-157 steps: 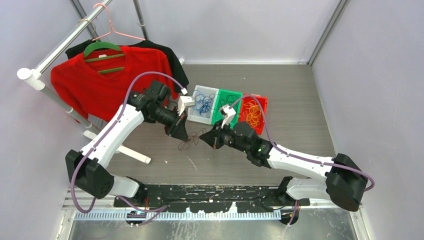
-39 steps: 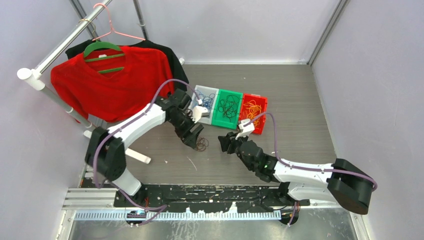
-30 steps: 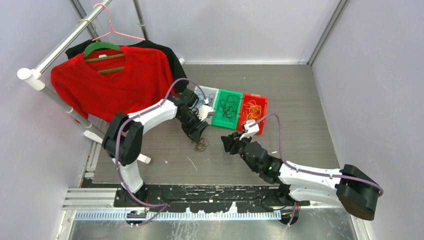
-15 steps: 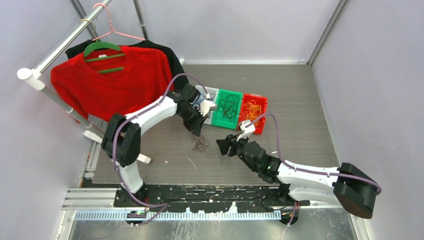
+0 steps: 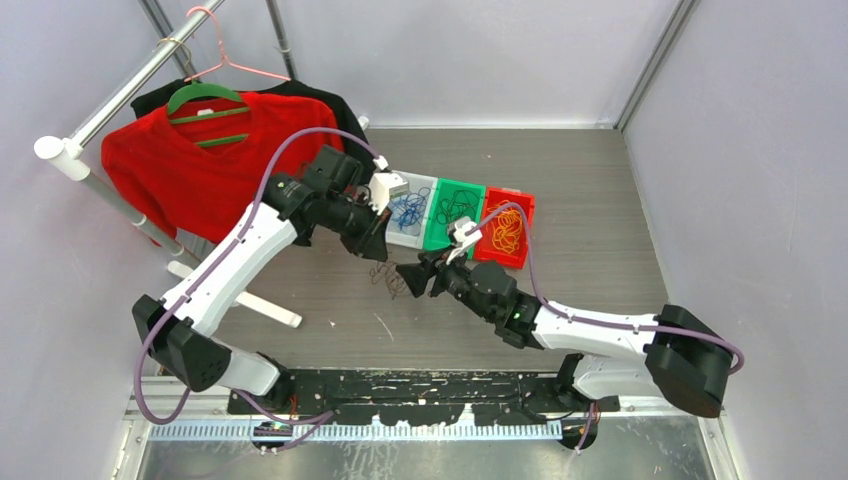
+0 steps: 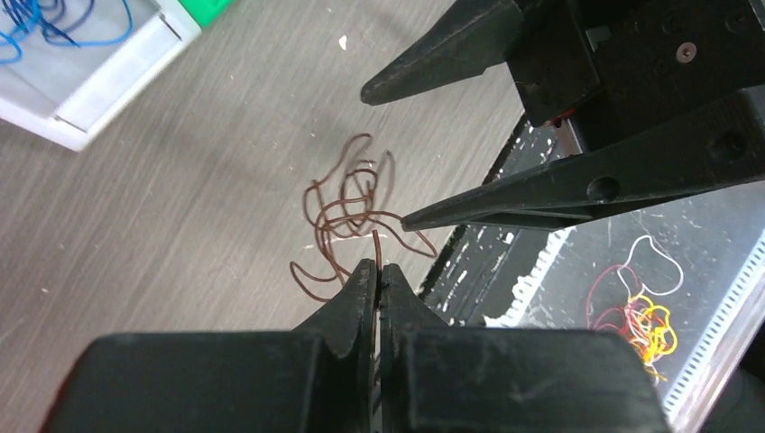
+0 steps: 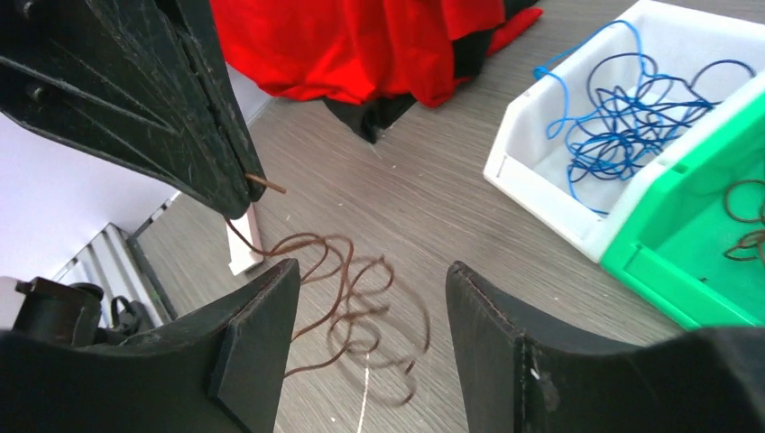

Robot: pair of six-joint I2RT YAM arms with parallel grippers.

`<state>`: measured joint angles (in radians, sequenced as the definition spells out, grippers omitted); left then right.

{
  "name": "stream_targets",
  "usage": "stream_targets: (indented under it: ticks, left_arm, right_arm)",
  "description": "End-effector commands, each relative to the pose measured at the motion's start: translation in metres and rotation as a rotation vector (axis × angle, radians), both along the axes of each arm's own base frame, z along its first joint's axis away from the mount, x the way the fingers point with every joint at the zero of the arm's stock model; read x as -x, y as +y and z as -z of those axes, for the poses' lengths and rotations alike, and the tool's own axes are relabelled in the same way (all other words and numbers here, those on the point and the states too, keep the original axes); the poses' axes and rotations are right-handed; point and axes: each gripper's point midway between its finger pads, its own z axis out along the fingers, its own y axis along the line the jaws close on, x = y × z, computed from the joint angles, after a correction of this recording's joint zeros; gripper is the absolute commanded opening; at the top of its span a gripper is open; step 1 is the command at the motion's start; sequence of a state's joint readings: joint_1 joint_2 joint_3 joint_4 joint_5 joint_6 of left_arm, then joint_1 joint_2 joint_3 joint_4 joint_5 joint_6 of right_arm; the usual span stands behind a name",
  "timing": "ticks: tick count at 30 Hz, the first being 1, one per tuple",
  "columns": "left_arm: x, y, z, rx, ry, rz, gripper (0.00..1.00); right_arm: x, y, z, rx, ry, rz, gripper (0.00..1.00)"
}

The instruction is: Untangle the cables

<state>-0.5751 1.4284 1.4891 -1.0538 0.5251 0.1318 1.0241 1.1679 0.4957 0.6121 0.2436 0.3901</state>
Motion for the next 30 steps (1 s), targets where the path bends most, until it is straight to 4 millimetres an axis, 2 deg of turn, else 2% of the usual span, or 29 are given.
stream_targets:
  ticks: [1,9,14,19,24,30]
  left_arm:
    - [0.018,0.002,-0.024,0.038,0.033,-0.011,0.00]
    - [0.028,-0.003,-0.057,0.108,0.033,0.028,0.00]
    - [0.034,-0.006,-0.069,0.134,0.042,0.053,0.00]
    - [0.045,-0.007,-0.086,0.167,0.069,0.087,0.00]
    - [0.058,-0.007,-0.097,0.199,0.101,0.118,0.00]
    - [0.069,-0.005,-0.106,0.205,0.125,0.159,0.00]
  right_arm:
    - [0.005,0.024,-0.041,-0.101,-0.077,-0.090,0.66]
    - [0.010,0.039,-0.025,-0.063,-0.038,-0.155,0.64]
    - [0.011,0.046,-0.020,-0.056,-0.021,-0.174,0.64]
    - [-0.011,0.039,-0.017,-0.041,-0.026,-0.051,0.56]
    - [-0.036,0.023,-0.022,-0.057,-0.070,0.117,0.57]
    - [-0.054,0.025,-0.031,-0.077,-0.104,0.196,0.55]
